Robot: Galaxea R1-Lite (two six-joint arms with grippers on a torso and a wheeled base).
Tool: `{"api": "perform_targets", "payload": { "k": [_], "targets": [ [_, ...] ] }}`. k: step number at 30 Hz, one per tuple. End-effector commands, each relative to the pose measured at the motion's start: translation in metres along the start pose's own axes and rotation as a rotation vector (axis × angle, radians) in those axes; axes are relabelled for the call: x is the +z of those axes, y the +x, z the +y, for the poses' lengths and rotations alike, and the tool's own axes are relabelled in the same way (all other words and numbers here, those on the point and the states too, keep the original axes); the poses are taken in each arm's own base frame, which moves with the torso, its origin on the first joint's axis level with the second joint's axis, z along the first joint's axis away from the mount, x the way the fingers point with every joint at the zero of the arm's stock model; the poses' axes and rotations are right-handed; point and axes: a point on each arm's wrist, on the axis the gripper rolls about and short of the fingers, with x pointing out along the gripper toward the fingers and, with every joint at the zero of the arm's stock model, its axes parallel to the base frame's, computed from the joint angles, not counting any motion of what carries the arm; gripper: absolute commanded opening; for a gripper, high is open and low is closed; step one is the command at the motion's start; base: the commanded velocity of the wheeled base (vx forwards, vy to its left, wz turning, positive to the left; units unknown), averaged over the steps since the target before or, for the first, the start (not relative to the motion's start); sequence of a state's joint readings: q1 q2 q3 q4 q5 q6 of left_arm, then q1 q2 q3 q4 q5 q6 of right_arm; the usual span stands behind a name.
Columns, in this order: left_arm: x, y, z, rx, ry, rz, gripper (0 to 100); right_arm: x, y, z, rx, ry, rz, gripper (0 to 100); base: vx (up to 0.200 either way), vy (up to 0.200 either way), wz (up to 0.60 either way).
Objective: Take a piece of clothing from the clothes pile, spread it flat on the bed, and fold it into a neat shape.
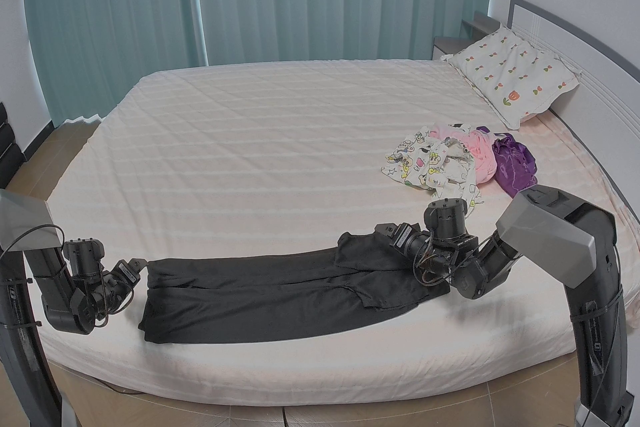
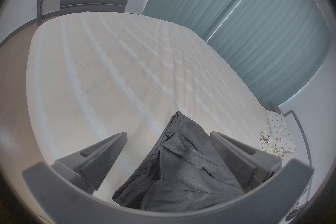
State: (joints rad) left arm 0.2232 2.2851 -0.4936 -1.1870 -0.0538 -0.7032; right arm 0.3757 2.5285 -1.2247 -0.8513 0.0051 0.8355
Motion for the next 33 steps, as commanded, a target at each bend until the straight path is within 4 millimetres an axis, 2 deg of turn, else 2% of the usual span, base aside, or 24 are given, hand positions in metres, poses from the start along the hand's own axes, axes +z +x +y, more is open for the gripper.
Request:
{"api": "perform_targets", "payload": {
  "k": [1,6,12,16,19,22,29,33],
  "targets": [
    [0.0,0.001,0.0,0.0,-0.003,-0.002,100,-0.014,0.014,-0.021,-0.065,0.001,0.02,100,0.0,0.0,0.0],
    [0.0,0.001,0.0,0.002,-0.003,-0.002,100,-0.004,0.01,-0.027,-0.084,0.013,0.004,100,0.0,0.0,0.0],
    [0.001,0.001,0.001,0.002,-0.004,-0.004,100,0.017,-0.003,-0.004,-0.036,-0.022,-0.038,100,0.0,0.0,0.0],
    [0.0,0.001,0.001,0.003,-0.004,-0.002,100,0.018,-0.004,-0.001,-0.035,-0.083,-0.024,100,0.0,0.0,0.0],
    [0.0,0.002,0.002,0.006,-0.005,-0.001,100,0.015,0.0,-0.002,-0.023,-0.14,-0.001,100,0.0,0.0,0.0],
    [-0.001,0.002,0.003,0.009,-0.005,0.003,100,0.006,0.014,-0.013,-0.016,-0.204,0.051,100,0.0,0.0,0.0],
    [-0.002,0.004,0.004,0.011,-0.005,0.006,100,0.013,0.038,-0.031,-0.057,-0.241,0.057,100,0.0,0.0,0.0],
    [-0.002,0.005,0.004,0.013,-0.004,0.005,100,0.009,0.041,-0.037,-0.074,-0.243,0.081,100,0.0,0.0,0.0]
  ]
}}
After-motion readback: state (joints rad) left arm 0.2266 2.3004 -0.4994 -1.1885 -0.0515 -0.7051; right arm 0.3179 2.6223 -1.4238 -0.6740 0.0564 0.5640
